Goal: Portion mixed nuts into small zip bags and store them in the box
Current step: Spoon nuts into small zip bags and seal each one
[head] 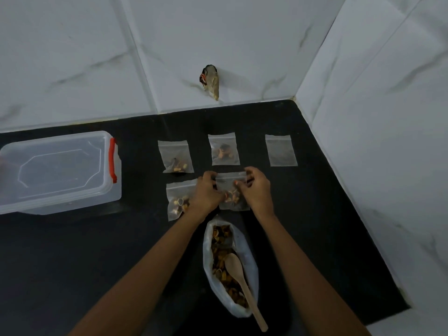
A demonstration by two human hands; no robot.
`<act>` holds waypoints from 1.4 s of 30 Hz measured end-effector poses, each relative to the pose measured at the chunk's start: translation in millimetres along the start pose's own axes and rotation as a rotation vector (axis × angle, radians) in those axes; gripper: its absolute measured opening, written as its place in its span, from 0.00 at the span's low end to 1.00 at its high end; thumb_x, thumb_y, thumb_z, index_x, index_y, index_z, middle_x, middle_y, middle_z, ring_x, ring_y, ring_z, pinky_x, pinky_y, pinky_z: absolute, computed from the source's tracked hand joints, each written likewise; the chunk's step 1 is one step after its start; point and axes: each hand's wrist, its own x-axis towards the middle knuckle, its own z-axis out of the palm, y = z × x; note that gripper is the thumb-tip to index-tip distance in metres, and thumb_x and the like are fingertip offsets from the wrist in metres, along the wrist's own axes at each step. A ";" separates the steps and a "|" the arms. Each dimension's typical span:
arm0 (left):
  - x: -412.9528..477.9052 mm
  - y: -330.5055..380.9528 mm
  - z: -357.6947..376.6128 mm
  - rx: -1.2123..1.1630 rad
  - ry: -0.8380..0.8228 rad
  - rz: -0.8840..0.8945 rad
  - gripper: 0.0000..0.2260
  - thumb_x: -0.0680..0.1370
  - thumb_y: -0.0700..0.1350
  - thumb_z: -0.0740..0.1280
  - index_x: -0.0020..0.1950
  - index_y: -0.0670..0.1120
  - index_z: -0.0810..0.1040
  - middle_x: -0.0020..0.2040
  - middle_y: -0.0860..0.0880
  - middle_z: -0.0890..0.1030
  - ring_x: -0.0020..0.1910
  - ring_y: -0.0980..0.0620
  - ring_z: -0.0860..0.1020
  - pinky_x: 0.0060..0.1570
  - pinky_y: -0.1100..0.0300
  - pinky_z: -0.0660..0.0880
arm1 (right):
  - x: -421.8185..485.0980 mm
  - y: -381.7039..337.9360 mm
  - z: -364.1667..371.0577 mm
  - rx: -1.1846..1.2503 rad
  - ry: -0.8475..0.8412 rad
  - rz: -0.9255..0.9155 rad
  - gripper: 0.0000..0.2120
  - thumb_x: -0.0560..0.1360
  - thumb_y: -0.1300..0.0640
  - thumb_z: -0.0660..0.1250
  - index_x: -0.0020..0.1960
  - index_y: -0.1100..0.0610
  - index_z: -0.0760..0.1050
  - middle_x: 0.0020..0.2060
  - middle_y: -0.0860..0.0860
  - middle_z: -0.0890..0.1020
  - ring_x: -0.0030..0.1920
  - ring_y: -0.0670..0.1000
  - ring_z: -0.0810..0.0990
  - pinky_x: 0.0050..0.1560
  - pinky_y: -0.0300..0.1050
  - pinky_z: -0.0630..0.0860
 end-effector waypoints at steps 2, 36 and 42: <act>2.0 -0.8 -0.3 0.113 0.028 -0.017 0.25 0.72 0.39 0.71 0.67 0.42 0.66 0.64 0.41 0.66 0.60 0.44 0.72 0.60 0.55 0.71 | 0.4 0.7 0.1 -0.044 0.006 -0.012 0.15 0.71 0.60 0.71 0.56 0.57 0.73 0.49 0.54 0.77 0.46 0.49 0.77 0.45 0.41 0.76; 115.8 109.7 105.5 0.084 0.098 -0.007 0.15 0.75 0.37 0.66 0.61 0.37 0.71 0.60 0.39 0.75 0.59 0.41 0.76 0.56 0.51 0.74 | 118.0 15.5 -81.0 -0.130 0.273 0.370 0.13 0.70 0.63 0.71 0.55 0.62 0.76 0.52 0.58 0.80 0.50 0.54 0.79 0.44 0.40 0.71; 108.9 111.2 101.4 -0.022 0.136 -0.003 0.11 0.75 0.37 0.62 0.57 0.43 0.73 0.56 0.42 0.78 0.54 0.43 0.77 0.52 0.53 0.75 | 105.9 9.2 -87.0 -0.109 0.279 0.399 0.13 0.71 0.58 0.71 0.55 0.57 0.78 0.53 0.54 0.81 0.52 0.54 0.79 0.49 0.44 0.72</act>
